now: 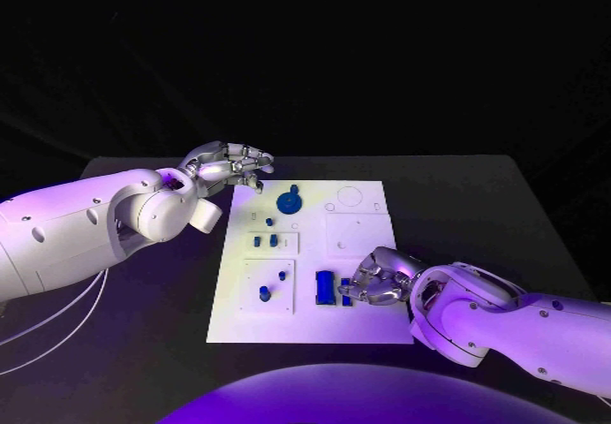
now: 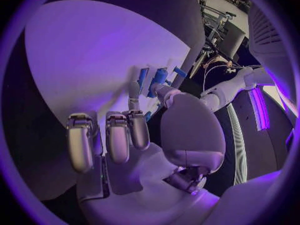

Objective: Assemble the parts on the task board

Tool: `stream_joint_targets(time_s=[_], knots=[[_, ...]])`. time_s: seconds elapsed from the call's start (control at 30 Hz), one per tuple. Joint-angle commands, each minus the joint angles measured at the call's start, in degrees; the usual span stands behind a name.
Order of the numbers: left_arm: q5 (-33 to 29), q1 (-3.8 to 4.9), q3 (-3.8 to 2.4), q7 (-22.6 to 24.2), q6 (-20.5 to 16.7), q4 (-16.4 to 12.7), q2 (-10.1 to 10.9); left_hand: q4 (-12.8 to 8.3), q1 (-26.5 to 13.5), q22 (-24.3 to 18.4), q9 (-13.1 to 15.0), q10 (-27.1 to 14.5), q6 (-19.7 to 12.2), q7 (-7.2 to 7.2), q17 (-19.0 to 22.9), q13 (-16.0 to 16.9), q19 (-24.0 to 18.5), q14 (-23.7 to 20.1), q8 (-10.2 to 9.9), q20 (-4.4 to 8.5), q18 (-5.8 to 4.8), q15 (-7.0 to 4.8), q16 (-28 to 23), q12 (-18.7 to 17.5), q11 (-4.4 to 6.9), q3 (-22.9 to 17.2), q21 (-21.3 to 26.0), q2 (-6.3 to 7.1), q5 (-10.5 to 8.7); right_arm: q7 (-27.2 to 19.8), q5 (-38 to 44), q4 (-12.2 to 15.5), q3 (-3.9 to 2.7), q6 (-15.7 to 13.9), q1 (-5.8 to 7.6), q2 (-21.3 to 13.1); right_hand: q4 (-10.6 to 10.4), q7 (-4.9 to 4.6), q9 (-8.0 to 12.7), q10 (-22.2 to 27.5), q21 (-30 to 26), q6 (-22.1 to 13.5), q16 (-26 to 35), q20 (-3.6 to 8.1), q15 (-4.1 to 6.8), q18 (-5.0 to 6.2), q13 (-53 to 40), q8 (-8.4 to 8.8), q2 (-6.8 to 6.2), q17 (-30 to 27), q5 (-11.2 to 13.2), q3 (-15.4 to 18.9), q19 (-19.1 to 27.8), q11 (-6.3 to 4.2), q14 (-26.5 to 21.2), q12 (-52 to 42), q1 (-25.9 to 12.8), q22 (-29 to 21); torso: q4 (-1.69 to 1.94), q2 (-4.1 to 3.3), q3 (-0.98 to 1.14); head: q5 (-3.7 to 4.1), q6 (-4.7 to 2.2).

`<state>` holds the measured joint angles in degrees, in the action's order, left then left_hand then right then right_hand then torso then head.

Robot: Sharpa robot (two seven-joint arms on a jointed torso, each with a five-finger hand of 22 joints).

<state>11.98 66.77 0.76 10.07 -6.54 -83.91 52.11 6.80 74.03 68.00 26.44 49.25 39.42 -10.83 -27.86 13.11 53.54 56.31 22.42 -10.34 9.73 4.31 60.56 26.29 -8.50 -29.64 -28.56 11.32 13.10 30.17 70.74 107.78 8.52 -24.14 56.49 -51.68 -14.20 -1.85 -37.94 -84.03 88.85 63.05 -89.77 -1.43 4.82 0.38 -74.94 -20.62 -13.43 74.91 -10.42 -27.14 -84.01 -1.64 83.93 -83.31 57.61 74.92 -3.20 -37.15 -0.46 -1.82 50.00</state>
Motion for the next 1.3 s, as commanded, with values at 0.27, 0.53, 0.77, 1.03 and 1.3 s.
stream_joint_targets(time_s=[0.27,0.53,0.77,1.03,1.3], knots=[[-0.1,0.04,-0.05,0.3,0.8,-0.1,0.0,0.2,0.1,-0.1,-0.1,-0.4,-0.4,-1.16,-0.1,-0.1,-0.1,-0.4,0.2,-0.19,0.64,0.15,-0.1,0.2,0.05,0.1,0.3,-0.26,0.31,-0.5,0.5,-0.1,0.01,0.7,-0.07,-0.4,-0.6,0.12,-0.1,-3.0,0.2,0.5,-0.2,0.32,0.54,-0.16,-10.4,-0.29,0.48,15.1,1.7,2.1,-5.6,-0.55,6.1,-0.2,-0.3,14.8,-0.02,-0.01,0.0,-0.01,0.0],[-0.1,0.04,-0.04,0.4,0.7,0.0,-0.1,0.2,0.1,-0.1,-0.1,-0.4,-0.4,-1.16,-0.1,-0.1,-0.1,-0.4,0.2,-0.19,0.64,0.15,-0.1,0.2,0.05,0.1,0.3,-0.26,0.31,-3.1,0.3,-0.2,0.0,0.1,0.15,-2.0,0.9,0.16,-0.1,-2.8,-0.2,0.0,-0.2,0.39,0.63,-0.06,-10.1,-0.02,0.45,15.1,3.0,2.7,-5.4,-0.62,6.1,0.3,3.5,14.7,-0.04,0.11,0.02,-0.14,0.0],[-1.0,0.02,-0.01,2.0,-0.4,0.8,-0.5,0.5,-0.2,-0.1,-0.1,-0.4,-0.5,-1.17,-0.1,0.0,-0.1,-0.4,0.5,-0.22,0.63,0.18,0.0,0.3,0.04,0.4,0.3,-0.27,0.0,-17.8,-11.3,-2.3,-0.04,-3.8,2.71,-3.4,1.4,-2.05,0.4,-0.3,-5.7,-5.7,0.9,-0.77,-0.86,1.21,-7.2,2.63,0.71,12.8,2.7,3.1,-2.7,1.24,5.5,4.6,7.2,12.9,-0.22,0.79,-0.2,0.12,0.0],[-5.9,-0.2,0.39,8.3,-7.0,4.0,-2.9,4.8,-1.2,-1.4,-1.1,2.5,3.0,0.2,-0.2,0.1,0.3,0.0,2.4,0.28,0.72,-0.55,0.1,2.3,1.21,4.0,1.1,-1.23,-9.24,-39.3,-37.4,-15.4,-0.18,-0.4,8.08,-0.3,6.4,-5.13,0.5,20.0,-38.5,-12.7,19.3,-3.43,-3.43,7.32,16.3,4.08,1.39,-11.9,4.3,-2.6,13.7,4.1,-4.3,36.7,11.7,1.2,-0.61,3.11,-0.69,0.33,-0.64],[-12.0,-1.26,0.59,12.5,-10.7,10.7,-7.4,8.5,2.7,-8.9,-4.1,5.3,5.4,0.29,4.6,-3.1,-4.2,-4.6,-0.2,-0.76,0.59,0.51,-13.0,-2.3,0.72,6.3,10.0,-1.65,-9.26,-48.6,-53.2,-32.7,-0.61,2.5,9.72,6.8,9.8,-8.36,5.0,29.2,-68.0,-16.2,52.1,-6.71,-7.28,9.63,37.9,5.04,1.27,-35.4,3.9,-8.6,26.5,7.9,-20.1,58.0,10.5,-16.5,-0.63,4.93,-1.22,1.2,-6.2]])
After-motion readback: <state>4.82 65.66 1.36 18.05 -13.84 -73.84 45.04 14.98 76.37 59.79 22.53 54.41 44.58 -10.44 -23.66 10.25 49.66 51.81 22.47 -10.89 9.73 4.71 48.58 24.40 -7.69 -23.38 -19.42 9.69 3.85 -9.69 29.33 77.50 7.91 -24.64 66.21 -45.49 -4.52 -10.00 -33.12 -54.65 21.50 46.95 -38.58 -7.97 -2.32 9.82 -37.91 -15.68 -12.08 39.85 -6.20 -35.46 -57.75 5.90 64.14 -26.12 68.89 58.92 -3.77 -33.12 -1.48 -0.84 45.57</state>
